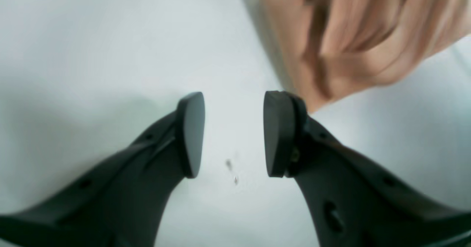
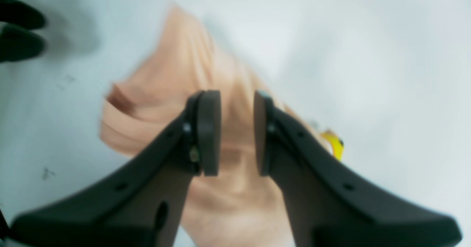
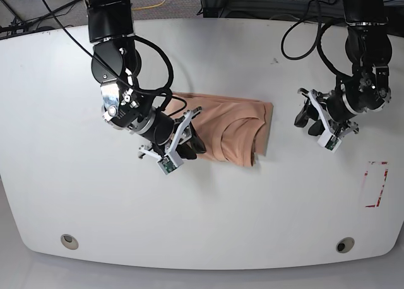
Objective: Fold the T-shirt properly
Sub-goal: 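Open both grippers and lift them away from the folded shirt, then grasp the folded peach shirt's opposite ends with both grippers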
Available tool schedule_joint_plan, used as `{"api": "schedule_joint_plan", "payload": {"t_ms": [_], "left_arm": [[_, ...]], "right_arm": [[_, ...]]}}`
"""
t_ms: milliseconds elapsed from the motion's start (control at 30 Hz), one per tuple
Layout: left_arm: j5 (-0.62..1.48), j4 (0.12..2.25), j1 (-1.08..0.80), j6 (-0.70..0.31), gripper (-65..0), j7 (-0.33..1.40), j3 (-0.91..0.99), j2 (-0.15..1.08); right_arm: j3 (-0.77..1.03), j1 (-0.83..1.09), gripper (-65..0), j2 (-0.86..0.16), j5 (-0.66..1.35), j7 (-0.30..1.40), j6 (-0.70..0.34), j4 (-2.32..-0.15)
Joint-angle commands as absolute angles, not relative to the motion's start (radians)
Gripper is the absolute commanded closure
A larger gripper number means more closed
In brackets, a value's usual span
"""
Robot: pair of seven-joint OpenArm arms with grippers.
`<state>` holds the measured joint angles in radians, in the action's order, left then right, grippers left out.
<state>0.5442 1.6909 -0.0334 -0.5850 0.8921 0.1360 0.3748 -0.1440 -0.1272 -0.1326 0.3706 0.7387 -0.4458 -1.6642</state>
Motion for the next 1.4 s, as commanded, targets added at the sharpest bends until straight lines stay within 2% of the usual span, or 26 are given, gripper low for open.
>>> {"api": "schedule_joint_plan", "payload": {"t_ms": [0, 200, 333, 500, 633, 933, 1067, 1200, 1367], "left_arm": [[0.582, 1.751, 0.010, -0.585, -24.6, 0.871, 0.108, 0.349], [0.562, 1.753, 0.105, -0.582, -24.6, 0.871, 0.012, 0.226], [0.421, 1.710, 0.168, -0.522, -24.6, 0.865, -0.079, 0.127], [0.278, 1.520, 0.242, -0.521, -24.7, 0.811, -0.091, 0.024], [0.251, 1.389, 0.268, -0.519, -24.7, 0.711, -0.090, 0.030], [0.259, 1.181, 0.269, -0.526, -24.7, 0.578, -0.091, 0.137], [0.260, 1.179, 0.266, -0.532, -24.7, 0.572, -0.091, 0.173], [0.260, 1.188, 0.269, -0.579, -24.7, 0.573, -0.053, 0.189], [0.260, 1.314, 0.266, -0.630, -24.7, 0.624, 0.013, 0.191]], "right_arm": [[-0.140, -0.165, -14.6, -0.133, 0.374, 0.731, -0.449, -1.681], [-0.140, -0.226, -14.3, -0.119, 0.372, 0.704, -0.447, -1.560], [-0.140, -0.249, -14.4, -0.120, 0.372, 0.641, -0.447, -1.465], [-0.140, -0.255, -14.4, -0.140, 0.372, 0.573, -0.447, -1.363], [-0.140, -0.252, -14.4, -0.151, 0.372, 0.545, -0.449, -1.328], [-0.139, -0.234, -14.0, -0.193, 0.377, 0.541, -0.453, -1.322], [-0.139, -0.231, -14.0, -0.199, 0.372, 0.519, -0.449, -1.322], [-0.139, -0.228, -14.0, -0.200, 0.383, 0.529, -0.449, -1.357], [-0.139, -0.228, -14.0, -0.200, 0.383, 0.602, -0.449, -1.458]]}}
